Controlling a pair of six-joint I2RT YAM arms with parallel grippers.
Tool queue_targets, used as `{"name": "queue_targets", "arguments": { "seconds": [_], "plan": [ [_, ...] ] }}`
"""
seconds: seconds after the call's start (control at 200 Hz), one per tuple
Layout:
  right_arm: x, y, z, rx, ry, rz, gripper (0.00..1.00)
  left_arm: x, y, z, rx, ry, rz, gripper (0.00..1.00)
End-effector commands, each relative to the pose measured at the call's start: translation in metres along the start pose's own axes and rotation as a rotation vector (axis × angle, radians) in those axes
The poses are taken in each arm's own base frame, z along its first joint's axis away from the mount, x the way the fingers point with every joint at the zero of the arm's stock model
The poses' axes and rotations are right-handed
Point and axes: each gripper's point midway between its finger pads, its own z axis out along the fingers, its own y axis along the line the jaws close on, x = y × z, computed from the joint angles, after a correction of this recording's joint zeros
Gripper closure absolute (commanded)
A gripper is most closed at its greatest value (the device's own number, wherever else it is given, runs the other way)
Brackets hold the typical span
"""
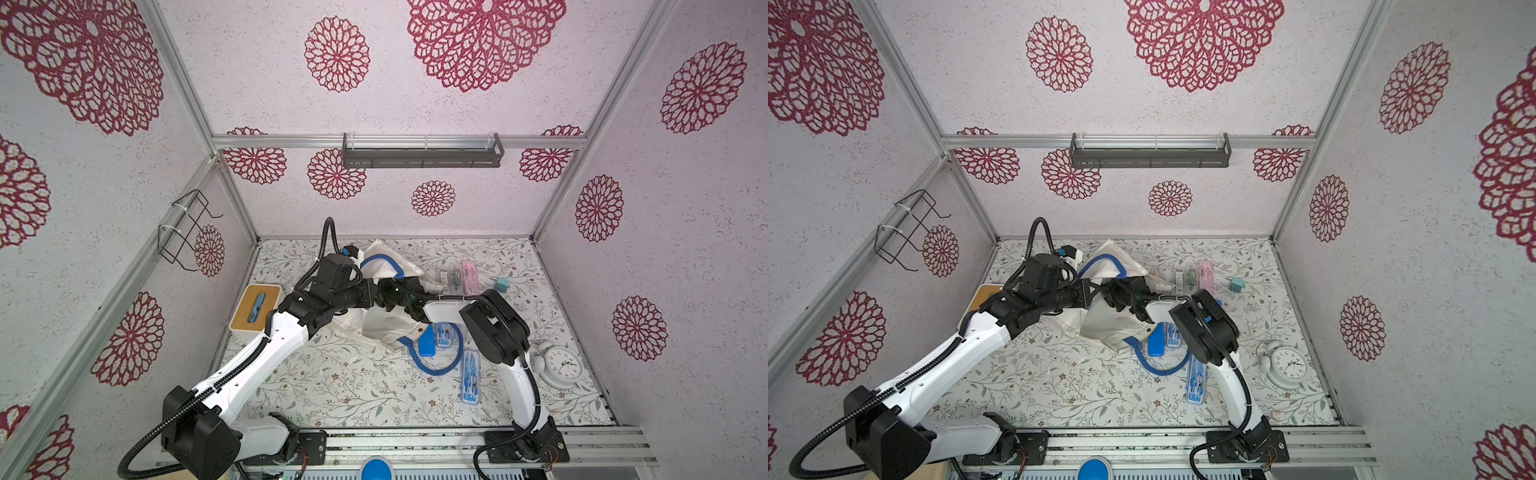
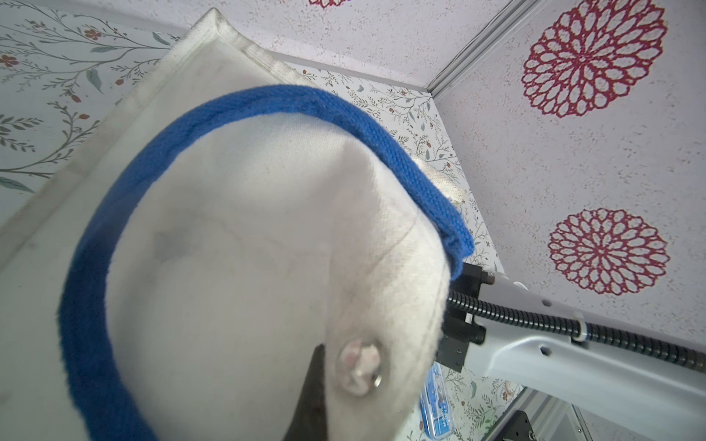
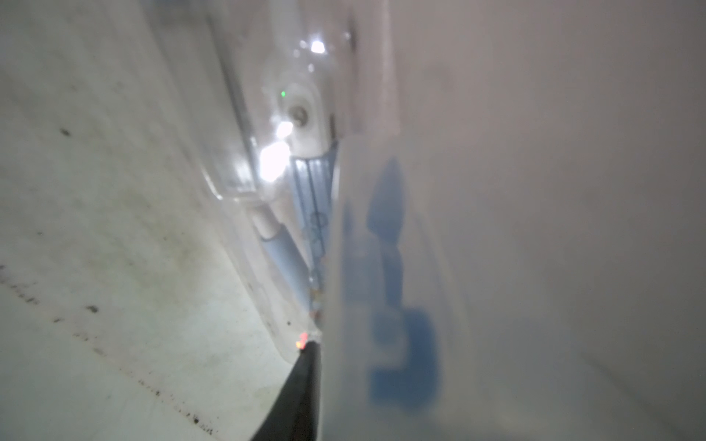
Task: Take out the compass set from the canvas bag
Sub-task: Pick up the compass set from the canvas bag.
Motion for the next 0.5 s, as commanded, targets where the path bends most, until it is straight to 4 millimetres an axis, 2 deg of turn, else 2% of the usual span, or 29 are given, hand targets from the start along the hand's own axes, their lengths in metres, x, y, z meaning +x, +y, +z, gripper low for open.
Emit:
{"name": "queue_targets", "arguments": {
  "seconds": [0.0, 0.115, 0.195, 0.495],
  "plan": [
    [-0.022, 0.018, -0.008, -0.062, -0.048, 0.021, 0.79, -0.008, -0.020, -0.011, 0.067, -0.026, 0.012, 1.00],
    [-0.017, 0.020, -0.012, -0.052, -0.033, 0.000, 0.81, -0.011, -0.007, -0.009, 0.006, -0.042, 0.007, 1.00],
    [-0.011, 0.029, -0.017, -0.069, -0.009, -0.007, 0.82, -0.016, 0.006, -0.007, -0.048, -0.052, -0.008, 1.00],
    [0.038, 0.084, -0.051, -0.181, 0.134, -0.067, 0.83, -0.042, 0.057, -0.001, -0.245, -0.085, -0.076, 1.00]
  ]
}}
